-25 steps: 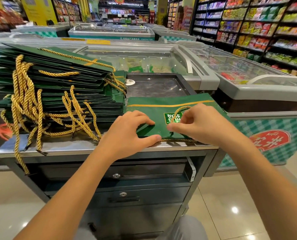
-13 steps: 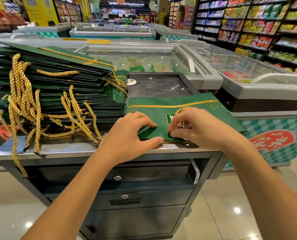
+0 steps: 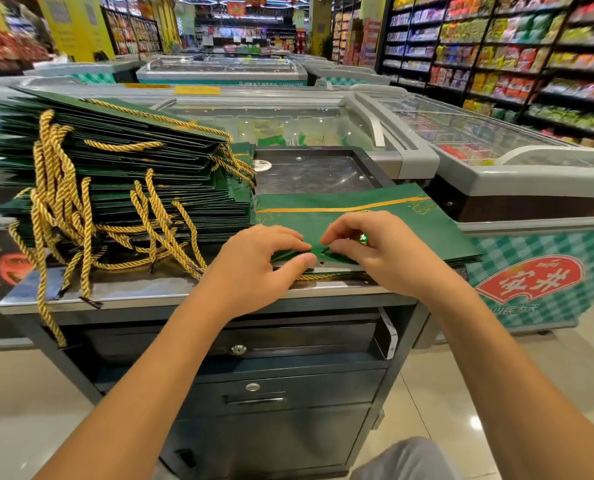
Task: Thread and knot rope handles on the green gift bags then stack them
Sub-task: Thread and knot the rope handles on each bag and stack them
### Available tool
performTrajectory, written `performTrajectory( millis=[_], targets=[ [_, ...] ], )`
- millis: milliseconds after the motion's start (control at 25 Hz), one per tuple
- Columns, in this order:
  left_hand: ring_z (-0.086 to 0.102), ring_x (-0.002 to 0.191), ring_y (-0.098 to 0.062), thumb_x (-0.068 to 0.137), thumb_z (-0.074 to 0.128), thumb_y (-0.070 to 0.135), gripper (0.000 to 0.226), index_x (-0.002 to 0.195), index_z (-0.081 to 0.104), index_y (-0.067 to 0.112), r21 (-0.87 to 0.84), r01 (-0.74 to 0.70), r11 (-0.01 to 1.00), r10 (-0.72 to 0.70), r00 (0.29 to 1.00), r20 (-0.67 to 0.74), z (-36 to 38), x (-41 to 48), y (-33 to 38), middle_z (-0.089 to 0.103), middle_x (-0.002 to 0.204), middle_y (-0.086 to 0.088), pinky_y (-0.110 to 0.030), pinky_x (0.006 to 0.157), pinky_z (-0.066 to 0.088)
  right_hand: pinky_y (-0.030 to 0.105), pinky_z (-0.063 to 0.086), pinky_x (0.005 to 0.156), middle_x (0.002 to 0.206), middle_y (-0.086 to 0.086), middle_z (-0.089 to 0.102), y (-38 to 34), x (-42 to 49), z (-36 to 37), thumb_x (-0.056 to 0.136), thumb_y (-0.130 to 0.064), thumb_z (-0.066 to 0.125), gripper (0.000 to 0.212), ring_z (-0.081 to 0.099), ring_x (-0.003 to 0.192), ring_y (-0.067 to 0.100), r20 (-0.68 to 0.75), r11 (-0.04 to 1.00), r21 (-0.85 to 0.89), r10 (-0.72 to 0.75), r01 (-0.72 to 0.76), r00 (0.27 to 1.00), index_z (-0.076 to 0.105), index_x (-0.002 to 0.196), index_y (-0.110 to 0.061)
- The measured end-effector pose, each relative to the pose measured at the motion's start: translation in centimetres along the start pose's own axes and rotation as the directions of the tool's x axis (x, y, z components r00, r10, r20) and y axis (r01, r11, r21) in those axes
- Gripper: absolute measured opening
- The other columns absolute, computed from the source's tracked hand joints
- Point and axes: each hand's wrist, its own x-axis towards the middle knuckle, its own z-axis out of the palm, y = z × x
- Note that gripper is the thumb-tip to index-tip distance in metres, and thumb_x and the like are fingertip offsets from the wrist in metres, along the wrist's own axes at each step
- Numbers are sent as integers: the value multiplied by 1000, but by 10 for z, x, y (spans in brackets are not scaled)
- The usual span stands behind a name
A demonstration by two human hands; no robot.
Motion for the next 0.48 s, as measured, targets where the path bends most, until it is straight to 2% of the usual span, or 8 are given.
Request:
performTrajectory(
  millis=[120, 320, 400, 480],
  targets=[
    [61, 108, -6, 94, 53, 50, 33, 109, 77, 31, 3, -7, 1000, 7, 1000, -18, 2, 0, -1, 71, 115, 18, -38, 99, 48, 26, 49, 77, 90, -9, 71, -3, 3, 0, 98, -14, 65, 19, 62, 87, 14, -7, 998, -51, -32, 32, 999, 73, 93, -30],
    [64, 98, -11, 96, 44, 56, 42, 104, 77, 31, 30, -26, 999, 27, 998, -53, 4, 1, -2, 73, 106, 17, -42, 89, 51, 32, 38, 79, 94, -2, 64, -8, 12, 0, 101, -14, 60, 18, 49, 88, 17, 65, 962, -244, -106, 119, 992, 75, 102, -24],
    [65, 94, -14, 97, 38, 58, 47, 101, 77, 31, 42, -34, 999, 37, 997, -73, 5, 1, -3, 74, 100, 15, -43, 84, 52, 32, 43, 81, 98, -1, 69, -12, 12, 1, 101, -11, 60, 21, 55, 90, 17, 69, 959, -247, -122, 135, 990, 77, 105, -22],
    [65, 91, -15, 97, 35, 59, 50, 99, 77, 30, 51, -25, 998, 30, 996, -85, 6, 1, -4, 74, 96, 13, -43, 81, 53, 27, 49, 85, 102, -4, 75, -14, 7, 0, 100, -6, 59, 25, 64, 93, 11, 38, 974, -188, -122, 127, 992, 77, 111, -20]
  ],
)
